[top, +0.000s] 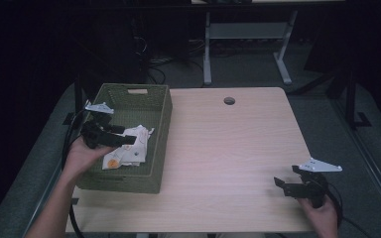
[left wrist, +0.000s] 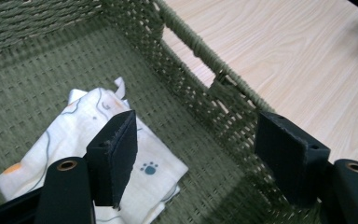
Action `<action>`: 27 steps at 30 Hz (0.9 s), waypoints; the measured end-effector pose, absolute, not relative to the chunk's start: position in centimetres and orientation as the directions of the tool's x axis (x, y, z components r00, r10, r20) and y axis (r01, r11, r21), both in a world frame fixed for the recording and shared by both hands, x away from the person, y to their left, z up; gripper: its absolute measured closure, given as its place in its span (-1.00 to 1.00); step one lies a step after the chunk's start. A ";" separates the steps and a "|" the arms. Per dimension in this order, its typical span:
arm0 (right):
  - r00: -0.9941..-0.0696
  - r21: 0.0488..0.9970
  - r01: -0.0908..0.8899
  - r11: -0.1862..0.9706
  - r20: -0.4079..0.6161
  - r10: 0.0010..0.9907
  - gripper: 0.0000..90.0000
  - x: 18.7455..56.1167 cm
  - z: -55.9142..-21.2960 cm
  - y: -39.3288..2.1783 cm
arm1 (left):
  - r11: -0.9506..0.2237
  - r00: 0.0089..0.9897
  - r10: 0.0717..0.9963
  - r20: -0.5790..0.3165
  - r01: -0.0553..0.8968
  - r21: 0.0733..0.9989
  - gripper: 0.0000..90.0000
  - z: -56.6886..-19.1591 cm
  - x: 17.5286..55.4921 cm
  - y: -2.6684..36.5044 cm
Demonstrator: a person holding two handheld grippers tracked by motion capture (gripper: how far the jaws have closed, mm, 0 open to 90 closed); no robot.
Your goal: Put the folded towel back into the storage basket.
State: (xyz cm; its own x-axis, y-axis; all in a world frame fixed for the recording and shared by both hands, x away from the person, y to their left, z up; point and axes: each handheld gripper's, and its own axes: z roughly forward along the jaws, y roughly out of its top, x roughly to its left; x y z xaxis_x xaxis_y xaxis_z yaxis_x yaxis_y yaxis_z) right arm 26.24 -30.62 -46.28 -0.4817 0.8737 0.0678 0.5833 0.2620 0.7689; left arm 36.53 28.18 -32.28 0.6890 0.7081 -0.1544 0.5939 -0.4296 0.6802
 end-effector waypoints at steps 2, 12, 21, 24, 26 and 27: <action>-0.481 0.768 0.585 0.261 0.069 0.874 -0.68 26.2 -46.3 -30.6 | -0.424 0.689 0.707 -0.159 0.593 0.685 -0.36 -32.3 36.5 27.8; -0.483 0.768 0.583 0.266 0.064 0.873 -0.68 26.3 -46.3 -30.6 | -0.435 0.712 0.684 -0.158 0.572 0.696 -0.40 -31.9 36.0 25.8; -0.483 0.770 0.580 0.264 0.064 0.873 -0.68 26.2 -46.2 -30.6 | -0.441 0.730 0.665 -0.158 0.554 0.706 -0.45 -31.6 35.7 24.2; -0.483 0.770 0.580 0.265 0.064 0.873 -0.68 26.2 -46.2 -30.6 | -0.450 0.738 0.657 -0.154 0.547 0.705 -0.46 -31.5 35.6 23.6; -0.481 0.769 0.583 0.264 0.065 0.874 -0.68 26.2 -46.2 -30.5 | -0.453 0.744 0.651 -0.153 0.542 0.708 -0.46 -31.5 35.6 23.3; -0.481 0.769 0.583 0.264 0.065 0.874 -0.68 26.2 -46.2 -30.5 | -0.453 0.744 0.651 -0.154 0.543 0.707 -0.46 -31.4 35.6 23.2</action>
State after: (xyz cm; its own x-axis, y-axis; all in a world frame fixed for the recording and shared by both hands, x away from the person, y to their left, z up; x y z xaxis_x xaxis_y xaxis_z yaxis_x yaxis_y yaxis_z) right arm 26.17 -30.54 -46.23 -0.4809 0.8744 0.0647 0.5829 0.2637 0.7686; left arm 35.57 23.17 -31.43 0.7436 0.6507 -0.1535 0.5427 -0.4533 0.7071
